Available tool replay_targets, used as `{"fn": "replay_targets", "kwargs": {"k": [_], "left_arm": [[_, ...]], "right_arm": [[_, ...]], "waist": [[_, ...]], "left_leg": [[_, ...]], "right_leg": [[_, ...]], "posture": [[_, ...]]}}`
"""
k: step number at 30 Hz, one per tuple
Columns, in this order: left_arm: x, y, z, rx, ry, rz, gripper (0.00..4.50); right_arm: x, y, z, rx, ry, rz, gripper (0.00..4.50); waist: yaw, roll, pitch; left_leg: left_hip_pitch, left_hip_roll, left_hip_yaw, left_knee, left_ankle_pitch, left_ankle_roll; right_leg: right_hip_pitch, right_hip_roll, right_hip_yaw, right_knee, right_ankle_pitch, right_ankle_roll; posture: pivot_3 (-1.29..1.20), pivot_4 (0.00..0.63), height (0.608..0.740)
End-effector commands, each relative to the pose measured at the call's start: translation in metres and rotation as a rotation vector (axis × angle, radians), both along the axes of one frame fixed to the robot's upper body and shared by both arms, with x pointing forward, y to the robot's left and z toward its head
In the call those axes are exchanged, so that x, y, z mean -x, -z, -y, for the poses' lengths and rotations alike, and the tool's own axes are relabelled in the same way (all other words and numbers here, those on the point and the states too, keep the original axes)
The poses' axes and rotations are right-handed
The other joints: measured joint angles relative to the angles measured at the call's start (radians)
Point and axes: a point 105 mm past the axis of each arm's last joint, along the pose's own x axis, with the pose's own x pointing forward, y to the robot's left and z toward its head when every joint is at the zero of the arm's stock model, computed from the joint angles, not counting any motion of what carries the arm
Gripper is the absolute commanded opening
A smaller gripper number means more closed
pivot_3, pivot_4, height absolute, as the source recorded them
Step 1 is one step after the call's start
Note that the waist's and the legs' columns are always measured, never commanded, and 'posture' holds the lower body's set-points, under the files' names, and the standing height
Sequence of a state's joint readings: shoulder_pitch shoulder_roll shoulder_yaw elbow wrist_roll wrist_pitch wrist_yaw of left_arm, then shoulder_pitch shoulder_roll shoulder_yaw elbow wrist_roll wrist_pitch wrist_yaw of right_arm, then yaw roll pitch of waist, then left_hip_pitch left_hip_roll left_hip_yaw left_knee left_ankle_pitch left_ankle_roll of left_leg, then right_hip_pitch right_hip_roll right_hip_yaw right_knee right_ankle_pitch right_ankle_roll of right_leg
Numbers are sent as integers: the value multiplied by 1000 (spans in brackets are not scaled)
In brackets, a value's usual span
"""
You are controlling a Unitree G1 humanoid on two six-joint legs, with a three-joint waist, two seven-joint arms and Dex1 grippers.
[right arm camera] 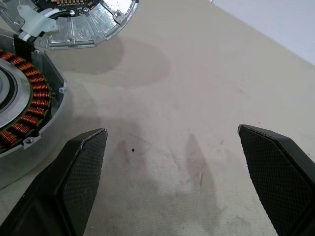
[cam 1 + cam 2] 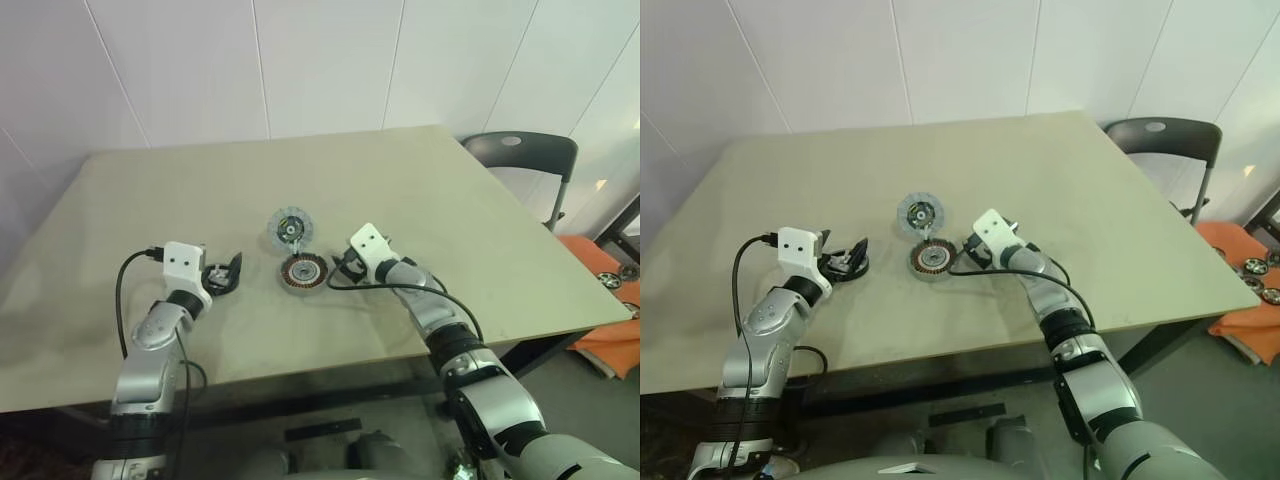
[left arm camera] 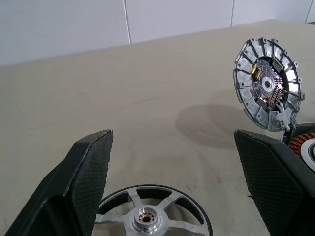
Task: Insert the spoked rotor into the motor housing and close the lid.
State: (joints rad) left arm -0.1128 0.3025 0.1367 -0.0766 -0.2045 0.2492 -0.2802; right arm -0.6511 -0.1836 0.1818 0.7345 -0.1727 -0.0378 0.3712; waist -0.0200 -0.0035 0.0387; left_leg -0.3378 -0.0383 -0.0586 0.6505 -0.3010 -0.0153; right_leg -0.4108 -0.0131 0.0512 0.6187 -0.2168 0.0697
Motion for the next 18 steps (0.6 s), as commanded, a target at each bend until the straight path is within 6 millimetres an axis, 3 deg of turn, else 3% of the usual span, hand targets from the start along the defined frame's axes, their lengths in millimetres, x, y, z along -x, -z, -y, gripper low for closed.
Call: {"fn": "replay_targets", "kwargs": {"k": [1,18], "left_arm": [[-1,-13,-4,-19,-8,48,4184],[-3,-13,-3,-19,-3,48,4184]], "right_arm": [[-5,-22,-8,-26,-22,70,4439],[-6,-23,-5,-28,-12,75,4439]], "waist": [[0,0,0],[0,0,0]], "left_leg": [[0,0,0,0,0,0],[0,0,0,0,0,0]], "right_leg": [[0,0,0,0,0,0],[0,0,0,0,0,0]], "posture": [[0,0,740],[0,0,740]]}}
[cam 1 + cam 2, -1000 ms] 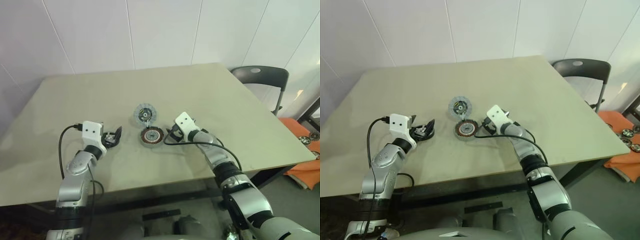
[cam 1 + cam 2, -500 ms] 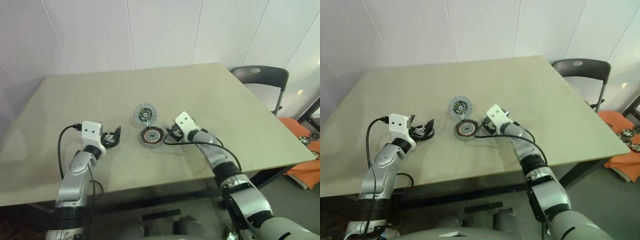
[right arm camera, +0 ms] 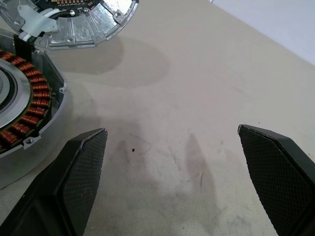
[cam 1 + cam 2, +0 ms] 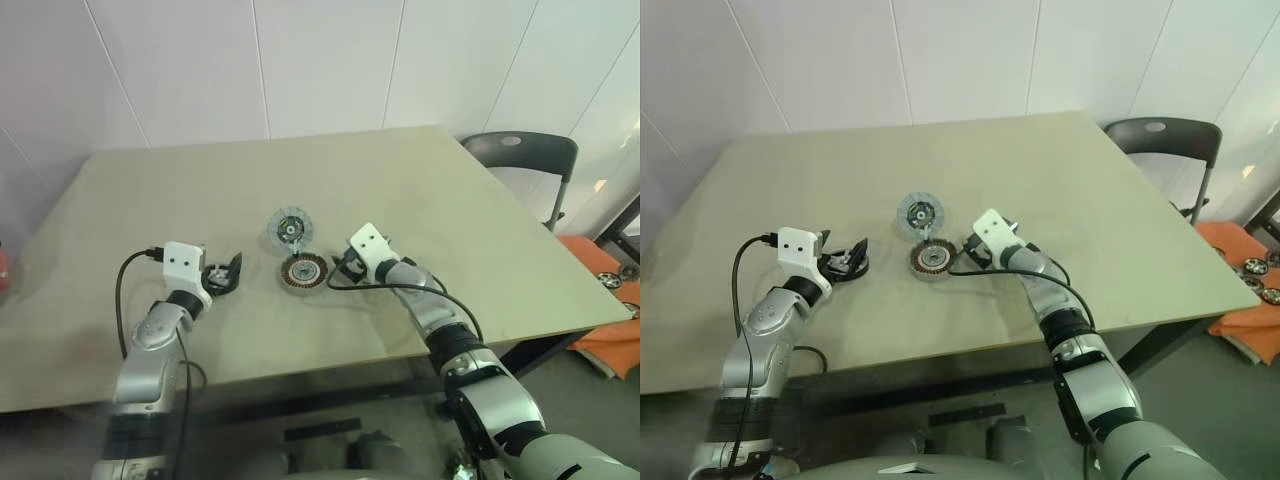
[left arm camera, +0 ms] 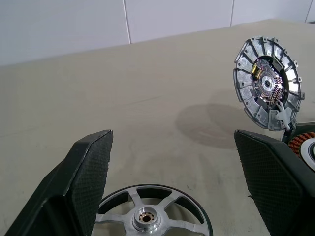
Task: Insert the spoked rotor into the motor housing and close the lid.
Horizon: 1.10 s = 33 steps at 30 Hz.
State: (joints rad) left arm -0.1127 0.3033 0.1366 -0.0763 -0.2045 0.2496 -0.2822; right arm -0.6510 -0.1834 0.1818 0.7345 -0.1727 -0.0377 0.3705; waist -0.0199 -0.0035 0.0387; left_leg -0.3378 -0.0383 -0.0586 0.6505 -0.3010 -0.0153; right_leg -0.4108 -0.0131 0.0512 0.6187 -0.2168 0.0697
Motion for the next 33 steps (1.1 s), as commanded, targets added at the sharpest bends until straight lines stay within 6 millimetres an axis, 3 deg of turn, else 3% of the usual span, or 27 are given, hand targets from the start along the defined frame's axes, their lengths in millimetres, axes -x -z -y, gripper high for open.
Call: {"fn": "replay_targets", "kwargs": {"k": [1,33], "left_arm": [[-3,-13,-3,-18,-5,49,4184],[-3,-14,-6,-22,-17,52,4184]], "right_arm": [[-6,-23,-5,-27,-12,75,4439],[-8,-25,-8,-27,-20,77,4439]], "waist": [[0,0,0],[0,0,0]], "left_leg": [[0,0,0,0,0,0],[0,0,0,0,0,0]], "right_leg": [[0,0,0,0,0,0],[0,0,0,0,0,0]], "posture": [[0,0,740],[0,0,740]]}}
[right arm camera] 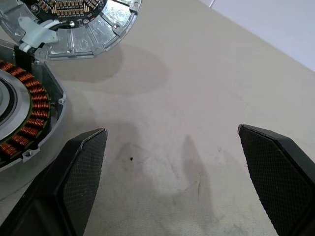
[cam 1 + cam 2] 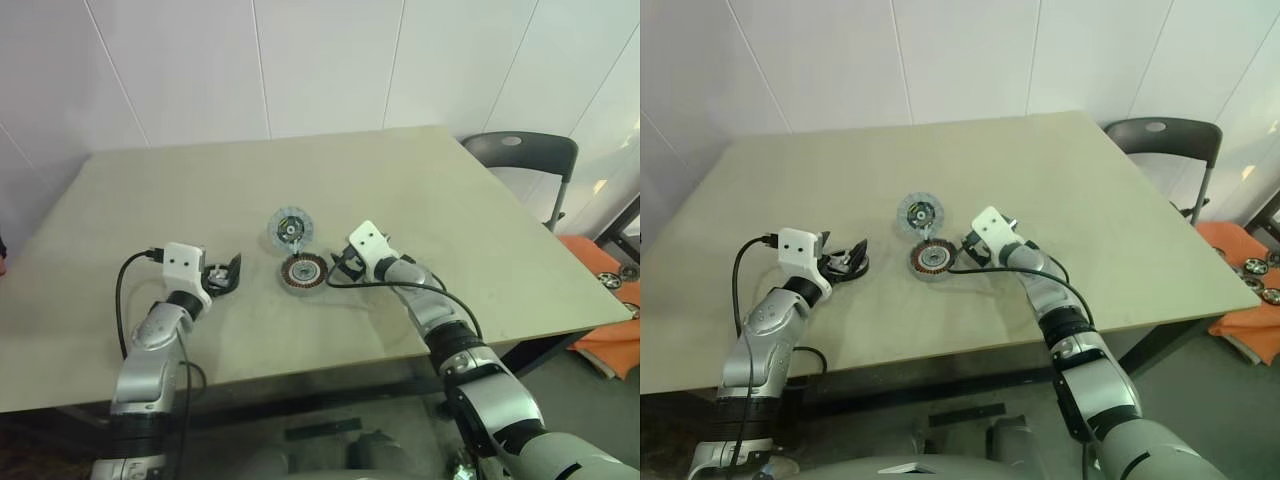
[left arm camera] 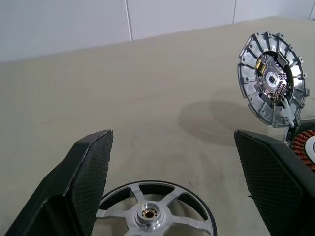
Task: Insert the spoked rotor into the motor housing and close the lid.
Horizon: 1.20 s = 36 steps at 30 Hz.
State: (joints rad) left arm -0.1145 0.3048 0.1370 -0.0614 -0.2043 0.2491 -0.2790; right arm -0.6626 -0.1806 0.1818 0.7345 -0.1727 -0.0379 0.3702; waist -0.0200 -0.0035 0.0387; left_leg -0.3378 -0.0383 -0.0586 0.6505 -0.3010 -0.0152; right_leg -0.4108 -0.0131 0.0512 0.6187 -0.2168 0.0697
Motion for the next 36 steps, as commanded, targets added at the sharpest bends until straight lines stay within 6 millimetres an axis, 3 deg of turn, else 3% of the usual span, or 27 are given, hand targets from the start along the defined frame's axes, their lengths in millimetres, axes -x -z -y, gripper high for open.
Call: {"fn": "replay_targets", "kwargs": {"k": [1,36], "left_arm": [[-2,-17,-4,-22,-9,64,4184],[-3,-17,-2,-21,-12,66,4184]], "right_arm": [[-6,-20,-6,-24,-15,66,4439],[-6,-21,-5,-13,-20,73,4439]], "waist": [[0,0,0],[0,0,0]], "left_leg": [[0,0,0,0,0,0],[0,0,0,0,0,0]], "right_leg": [[0,0,0,0,0,0],[0,0,0,0,0,0]], "posture": [[0,0,740],[0,0,740]]}}
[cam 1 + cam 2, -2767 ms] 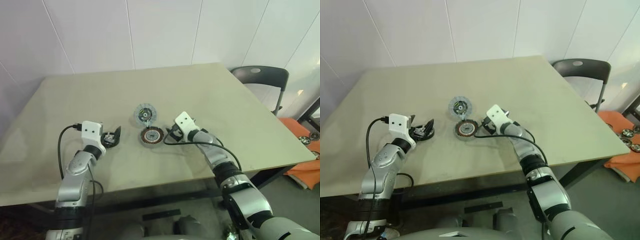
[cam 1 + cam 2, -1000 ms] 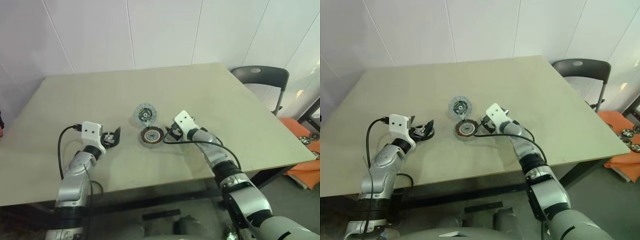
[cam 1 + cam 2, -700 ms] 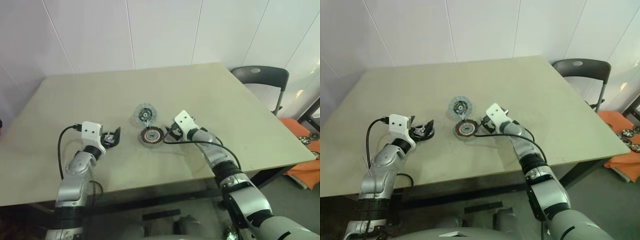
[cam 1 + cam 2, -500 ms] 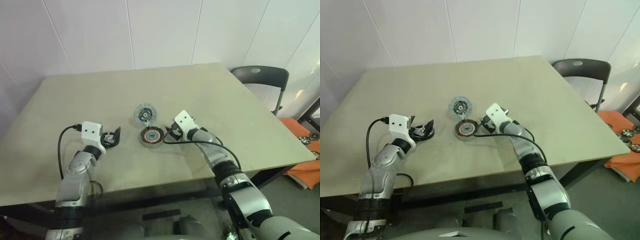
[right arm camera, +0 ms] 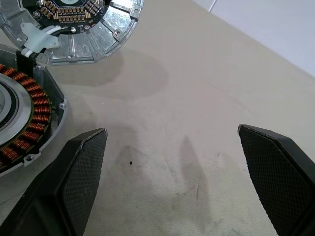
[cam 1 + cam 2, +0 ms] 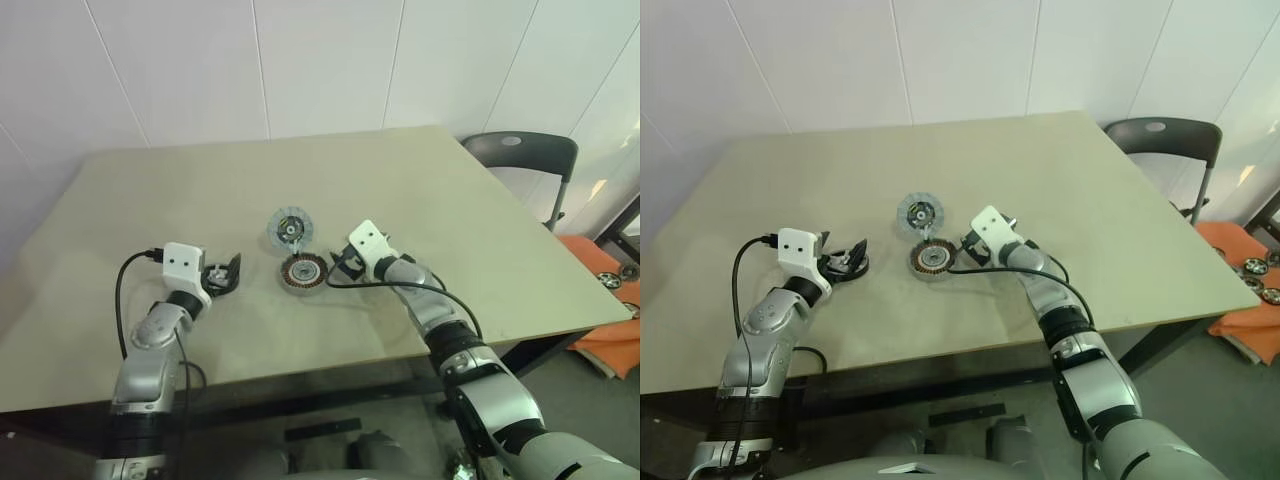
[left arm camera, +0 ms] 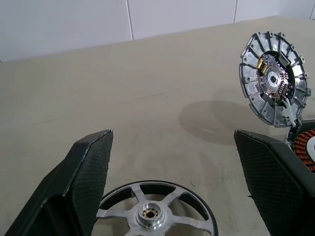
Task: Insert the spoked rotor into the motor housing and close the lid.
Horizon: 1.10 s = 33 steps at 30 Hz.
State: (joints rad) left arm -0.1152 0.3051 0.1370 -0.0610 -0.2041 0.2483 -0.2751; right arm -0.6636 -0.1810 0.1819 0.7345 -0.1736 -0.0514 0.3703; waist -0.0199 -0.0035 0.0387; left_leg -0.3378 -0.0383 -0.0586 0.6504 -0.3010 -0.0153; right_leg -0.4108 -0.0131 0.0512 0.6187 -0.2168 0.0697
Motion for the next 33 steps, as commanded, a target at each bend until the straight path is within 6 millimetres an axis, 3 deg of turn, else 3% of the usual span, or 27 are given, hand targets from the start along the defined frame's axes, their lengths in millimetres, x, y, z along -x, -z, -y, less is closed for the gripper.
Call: {"fn": "replay_targets", "kwargs": {"k": [1,33], "left_arm": [[-3,-17,-2,-20,-8,65,4184],[-3,-16,-2,-21,-7,59,4184]], "right_arm": [[-6,-19,-4,-11,-14,60,4439],[-5,-18,-4,-10,-9,62,4439]], "waist": [[0,0,0],[0,0,0]], "left_leg": [[0,0,0,0,0,0],[0,0,0,0,0,0]], "right_leg": [[0,0,0,0,0,0],[0,0,0,0,0,0]], "posture": [[0,0,740],[0,0,740]]}}
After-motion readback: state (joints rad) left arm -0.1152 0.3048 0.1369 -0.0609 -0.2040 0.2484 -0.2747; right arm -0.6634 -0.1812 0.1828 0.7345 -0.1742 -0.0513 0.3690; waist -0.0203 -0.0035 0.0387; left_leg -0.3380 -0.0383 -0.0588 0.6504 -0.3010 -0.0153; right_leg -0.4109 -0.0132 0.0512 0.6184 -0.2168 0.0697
